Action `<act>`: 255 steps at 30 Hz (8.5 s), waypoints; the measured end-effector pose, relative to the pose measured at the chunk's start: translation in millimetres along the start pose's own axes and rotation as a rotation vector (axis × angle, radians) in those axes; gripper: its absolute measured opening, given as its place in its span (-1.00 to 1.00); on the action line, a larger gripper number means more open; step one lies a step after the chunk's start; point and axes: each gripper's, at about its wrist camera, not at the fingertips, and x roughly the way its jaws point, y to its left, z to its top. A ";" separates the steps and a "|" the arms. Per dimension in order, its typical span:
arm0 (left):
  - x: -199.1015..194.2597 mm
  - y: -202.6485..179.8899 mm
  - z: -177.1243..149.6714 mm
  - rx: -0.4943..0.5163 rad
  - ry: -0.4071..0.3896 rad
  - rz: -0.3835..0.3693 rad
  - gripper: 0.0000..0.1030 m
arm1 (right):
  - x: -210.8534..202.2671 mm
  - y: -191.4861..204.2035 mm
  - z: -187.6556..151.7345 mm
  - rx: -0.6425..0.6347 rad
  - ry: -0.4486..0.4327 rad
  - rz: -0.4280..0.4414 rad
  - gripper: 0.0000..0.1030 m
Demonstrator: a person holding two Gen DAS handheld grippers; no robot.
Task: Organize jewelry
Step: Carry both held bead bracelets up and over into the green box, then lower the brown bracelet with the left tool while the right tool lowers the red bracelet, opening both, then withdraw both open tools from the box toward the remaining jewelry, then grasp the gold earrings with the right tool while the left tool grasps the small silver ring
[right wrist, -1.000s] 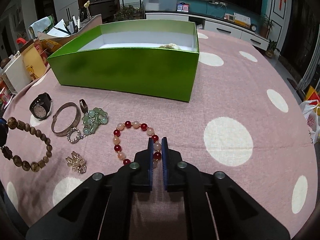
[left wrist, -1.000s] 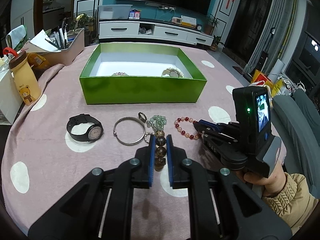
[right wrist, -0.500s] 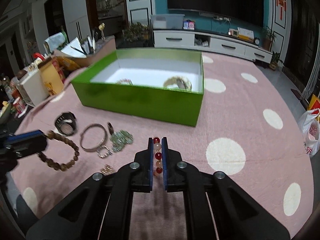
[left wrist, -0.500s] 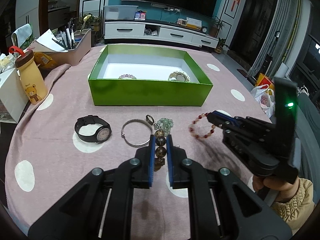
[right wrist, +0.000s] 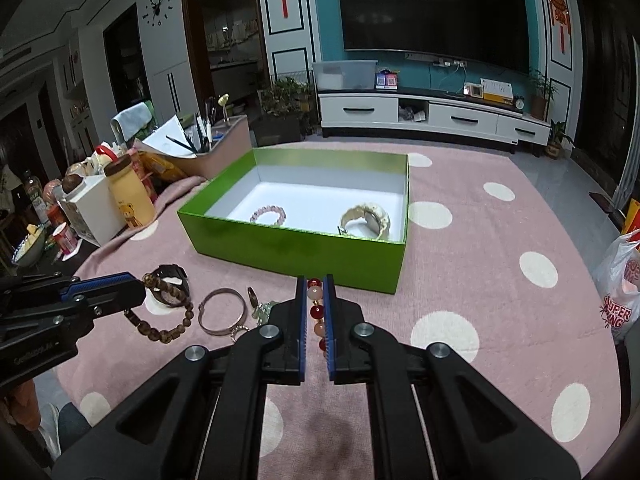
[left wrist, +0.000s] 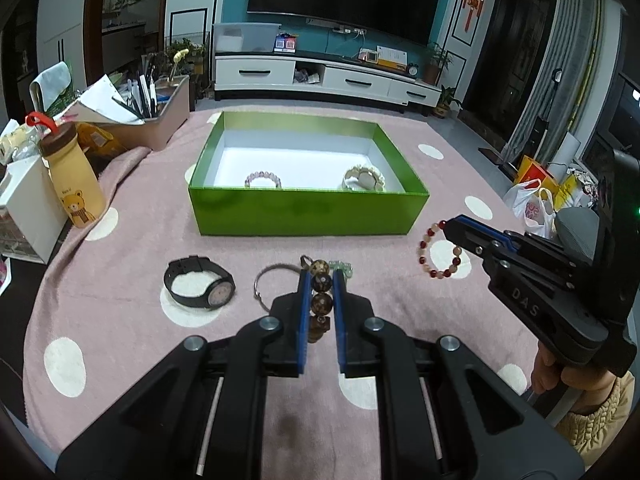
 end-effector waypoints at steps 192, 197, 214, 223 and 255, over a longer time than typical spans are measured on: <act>15.6 9.6 20.3 -0.014 -0.001 0.182 0.93 | -17.4 -19.4 -27.6 0.125 0.094 0.030 0.97; 11.0 24.5 5.1 -0.041 0.013 0.187 0.93 | -19.5 -23.9 -39.7 0.123 0.105 0.075 0.97; 23.0 38.9 -58.8 -0.069 0.103 0.098 0.93 | 7.4 4.9 -80.1 0.051 0.211 0.222 0.97; 32.1 44.0 -60.9 -0.077 0.106 0.060 0.87 | 33.9 22.7 -78.3 -0.013 0.236 0.238 0.60; 94.2 0.4 -49.9 0.008 0.203 -0.110 -0.21 | 37.6 -18.2 -61.7 0.013 0.187 0.099 -0.58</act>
